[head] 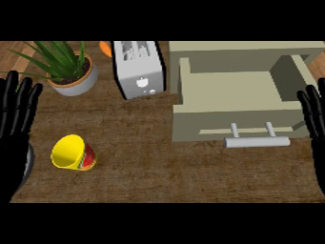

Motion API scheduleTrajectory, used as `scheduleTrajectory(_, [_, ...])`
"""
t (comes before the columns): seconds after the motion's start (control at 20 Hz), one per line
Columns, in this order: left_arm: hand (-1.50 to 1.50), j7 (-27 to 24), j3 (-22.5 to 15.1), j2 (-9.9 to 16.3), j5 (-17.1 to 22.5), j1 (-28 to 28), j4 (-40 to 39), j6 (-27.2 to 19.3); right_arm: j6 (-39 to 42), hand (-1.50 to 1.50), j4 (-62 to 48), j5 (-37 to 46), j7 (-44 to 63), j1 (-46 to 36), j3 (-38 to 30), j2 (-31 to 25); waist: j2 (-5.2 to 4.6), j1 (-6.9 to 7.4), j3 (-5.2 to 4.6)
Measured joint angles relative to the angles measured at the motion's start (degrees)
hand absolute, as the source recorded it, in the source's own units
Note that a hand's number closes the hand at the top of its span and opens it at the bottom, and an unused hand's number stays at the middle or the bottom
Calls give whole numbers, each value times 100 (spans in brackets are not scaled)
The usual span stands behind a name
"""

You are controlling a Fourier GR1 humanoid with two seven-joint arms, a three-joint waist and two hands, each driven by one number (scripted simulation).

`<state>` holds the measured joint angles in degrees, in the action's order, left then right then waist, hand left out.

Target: Pick up the cup, place it into the drawer and close the drawer

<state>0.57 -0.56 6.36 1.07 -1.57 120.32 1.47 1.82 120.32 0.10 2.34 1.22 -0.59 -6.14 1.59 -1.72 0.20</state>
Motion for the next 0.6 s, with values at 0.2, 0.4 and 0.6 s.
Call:
scheduleTrajectory(0.2, [-150,-263,124,296,813,-27,-145,795,-24,-150,26,-9,9,-99,-20,27,-102,109,-17])
scheduleTrajectory(0.4, [-150,-302,65,616,2016,206,-385,1869,77,-150,19,-235,148,-181,140,118,-144,168,-30])
scheduleTrajectory(0.6, [-150,-54,365,1018,3205,239,-761,2587,213,-150,-28,-485,205,-104,200,168,-157,169,-26])
